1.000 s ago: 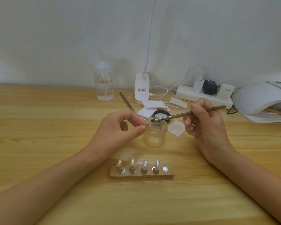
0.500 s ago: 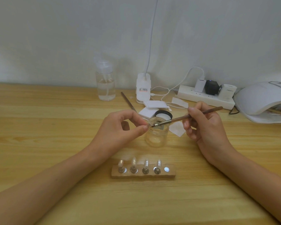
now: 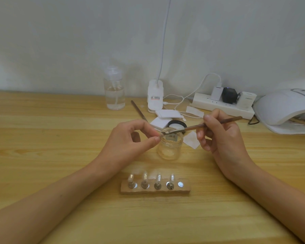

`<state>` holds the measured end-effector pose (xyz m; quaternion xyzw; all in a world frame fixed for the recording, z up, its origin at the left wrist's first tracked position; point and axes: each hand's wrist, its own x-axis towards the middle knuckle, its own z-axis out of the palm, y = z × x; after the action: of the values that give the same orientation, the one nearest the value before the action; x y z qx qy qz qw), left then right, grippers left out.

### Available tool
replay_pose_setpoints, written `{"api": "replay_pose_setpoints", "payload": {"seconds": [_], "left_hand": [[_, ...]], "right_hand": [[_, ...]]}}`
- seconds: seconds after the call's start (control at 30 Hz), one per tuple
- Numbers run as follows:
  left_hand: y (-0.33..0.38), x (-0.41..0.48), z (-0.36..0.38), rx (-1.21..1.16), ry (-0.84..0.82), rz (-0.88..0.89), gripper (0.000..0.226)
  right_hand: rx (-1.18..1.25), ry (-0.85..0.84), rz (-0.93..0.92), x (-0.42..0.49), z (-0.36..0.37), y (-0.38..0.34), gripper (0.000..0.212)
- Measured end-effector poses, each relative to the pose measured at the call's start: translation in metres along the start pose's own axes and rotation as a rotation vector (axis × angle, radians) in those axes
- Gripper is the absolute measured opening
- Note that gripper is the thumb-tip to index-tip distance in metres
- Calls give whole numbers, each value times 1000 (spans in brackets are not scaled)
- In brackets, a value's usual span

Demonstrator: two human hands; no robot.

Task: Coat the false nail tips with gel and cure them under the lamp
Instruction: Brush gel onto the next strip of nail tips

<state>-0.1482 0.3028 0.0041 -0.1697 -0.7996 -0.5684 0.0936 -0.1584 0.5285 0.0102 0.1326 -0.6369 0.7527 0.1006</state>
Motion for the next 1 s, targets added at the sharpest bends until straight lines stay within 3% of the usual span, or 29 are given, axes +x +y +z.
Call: {"api": "replay_pose_setpoints", "payload": {"seconds": [0.1,0.23,0.6,0.73,0.87,1.0], "left_hand": [[1,0,0,4,-2,3,12],[1,0,0,0,10,-6,12],[1,0,0,14,14,20,12],[-1,0,0,15,13,32,12],[-1,-1,0,23,15,47,10],[-2,-1,0,38,28,55,11]], "right_hand": [[5,62,20,1,-2,0,26],[17,-12,4,0,0,0,22],[33,38,46,1,-2,1,25],[34,-25,13,0,0,0,22],[40,38,34,0,-3,0,25],[22,-29,11,-2,0,-2,22]]}}
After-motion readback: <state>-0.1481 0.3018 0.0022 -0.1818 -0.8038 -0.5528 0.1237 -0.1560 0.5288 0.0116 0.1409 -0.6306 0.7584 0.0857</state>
